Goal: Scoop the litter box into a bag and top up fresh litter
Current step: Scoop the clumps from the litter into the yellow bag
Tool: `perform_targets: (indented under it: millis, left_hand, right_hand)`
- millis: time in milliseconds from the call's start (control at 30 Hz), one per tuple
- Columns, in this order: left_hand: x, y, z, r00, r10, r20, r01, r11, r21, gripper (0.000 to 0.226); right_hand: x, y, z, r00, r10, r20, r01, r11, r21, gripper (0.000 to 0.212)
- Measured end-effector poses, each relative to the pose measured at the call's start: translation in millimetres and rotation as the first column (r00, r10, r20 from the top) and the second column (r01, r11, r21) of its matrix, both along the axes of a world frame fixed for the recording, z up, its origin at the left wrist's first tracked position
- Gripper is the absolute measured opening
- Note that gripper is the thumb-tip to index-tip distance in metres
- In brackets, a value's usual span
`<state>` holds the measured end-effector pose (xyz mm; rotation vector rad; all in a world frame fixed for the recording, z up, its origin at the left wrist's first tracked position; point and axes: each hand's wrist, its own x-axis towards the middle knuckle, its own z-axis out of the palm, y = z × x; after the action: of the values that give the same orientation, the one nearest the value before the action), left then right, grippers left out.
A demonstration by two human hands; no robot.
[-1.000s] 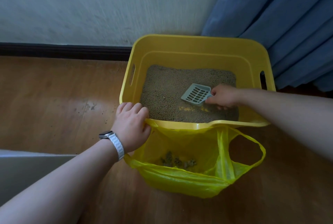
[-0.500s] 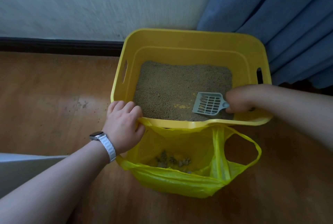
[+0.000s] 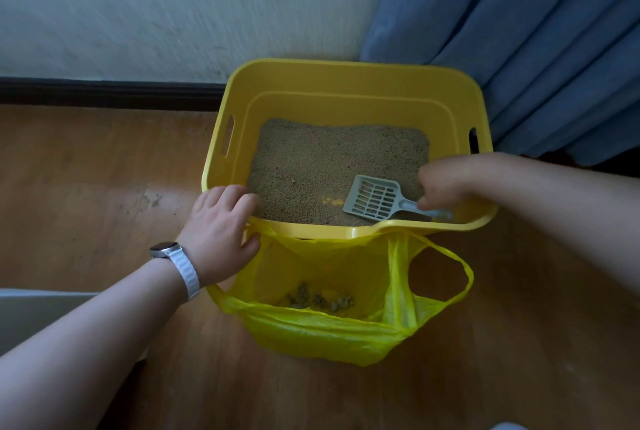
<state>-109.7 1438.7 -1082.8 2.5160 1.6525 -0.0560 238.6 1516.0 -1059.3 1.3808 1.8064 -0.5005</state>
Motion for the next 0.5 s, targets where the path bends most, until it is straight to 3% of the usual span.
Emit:
perform_targets:
  millis: [200,300,400,500]
  left_hand:
    - [-21,-12,19,0.999,-0.049,-0.017,0.050,0.998,0.045,0.058]
    - [-37,-24,28,0.998,0.060,-0.017,-0.060,0.998,0.010,0.059]
    - [-44,-33,34,0.925,0.373,-0.071,-0.377,0.886,-0.271,0.050]
    - [-46,-35,35,0.860,0.493,-0.128,-0.493,0.742,-0.454,0.033]
  right_hand:
    - [-10,-20,33,0.941,0.070,-0.330,0.007,0.974,0.228,0.029]
    - [-17,-49,53,0.895,0.106,-0.432,0.016,0.963,0.271,0.021]
    - [-19,-81,66,0.905,0.143,-0.400,0.001,0.941,0.338,0.023]
    - [-13,-108,66,0.970,0.103,-0.221,-0.026,0.944,0.328,0.037]
